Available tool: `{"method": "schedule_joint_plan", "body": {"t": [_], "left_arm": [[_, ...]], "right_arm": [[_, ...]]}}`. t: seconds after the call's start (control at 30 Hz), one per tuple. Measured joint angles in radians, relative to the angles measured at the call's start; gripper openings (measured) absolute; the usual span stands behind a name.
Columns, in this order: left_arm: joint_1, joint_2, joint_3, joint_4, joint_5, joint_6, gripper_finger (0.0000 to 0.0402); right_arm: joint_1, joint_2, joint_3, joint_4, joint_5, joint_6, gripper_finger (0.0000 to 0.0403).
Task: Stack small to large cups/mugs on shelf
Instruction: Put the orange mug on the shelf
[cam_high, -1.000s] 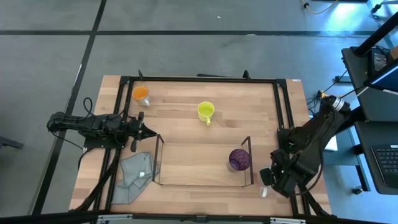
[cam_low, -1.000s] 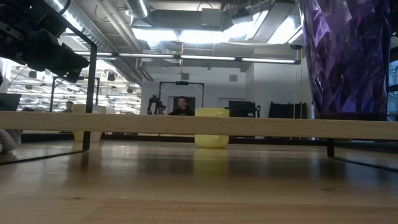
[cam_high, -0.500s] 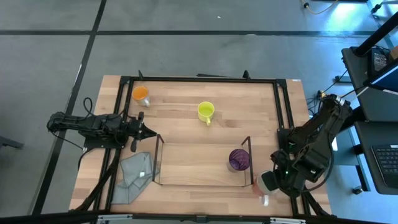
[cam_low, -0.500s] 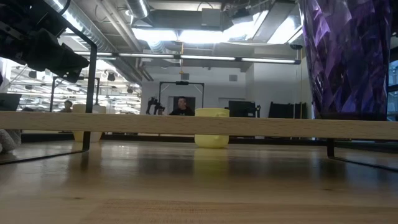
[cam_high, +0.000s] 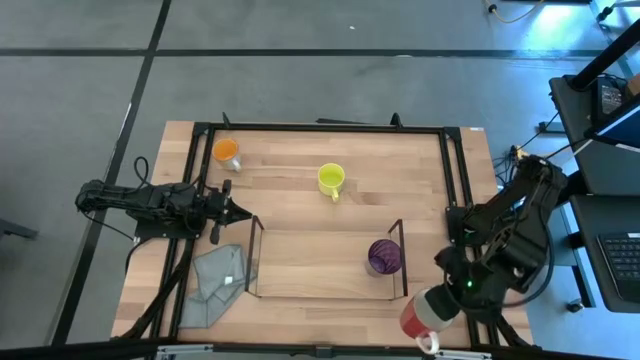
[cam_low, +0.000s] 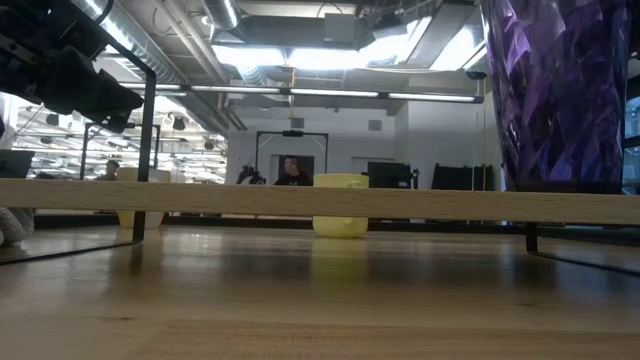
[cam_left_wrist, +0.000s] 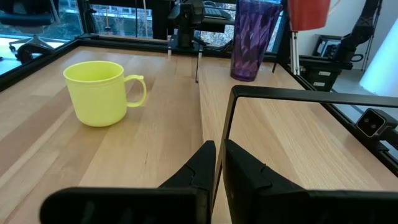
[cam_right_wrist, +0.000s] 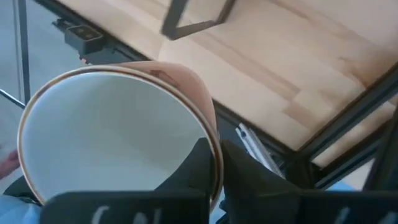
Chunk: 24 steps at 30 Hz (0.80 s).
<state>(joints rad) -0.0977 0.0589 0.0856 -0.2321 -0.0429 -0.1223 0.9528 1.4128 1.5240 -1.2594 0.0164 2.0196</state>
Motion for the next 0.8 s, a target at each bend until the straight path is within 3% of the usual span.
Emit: {"method": "schedule_joint_plan", "body": {"t": [0.6,0.8], "left_arm": [[0.000,0.000,0.000,0.000,0.000,0.000,0.0025],[0.000,0.000,0.000,0.000,0.000,0.000,0.0025]], "right_arm": [[-0.009,0.288,0.419,-0.105,0.033,-0.098,0.0023],[-0.069,0.392,0.541,-0.131,0.041,-0.214,0.0023]]}}
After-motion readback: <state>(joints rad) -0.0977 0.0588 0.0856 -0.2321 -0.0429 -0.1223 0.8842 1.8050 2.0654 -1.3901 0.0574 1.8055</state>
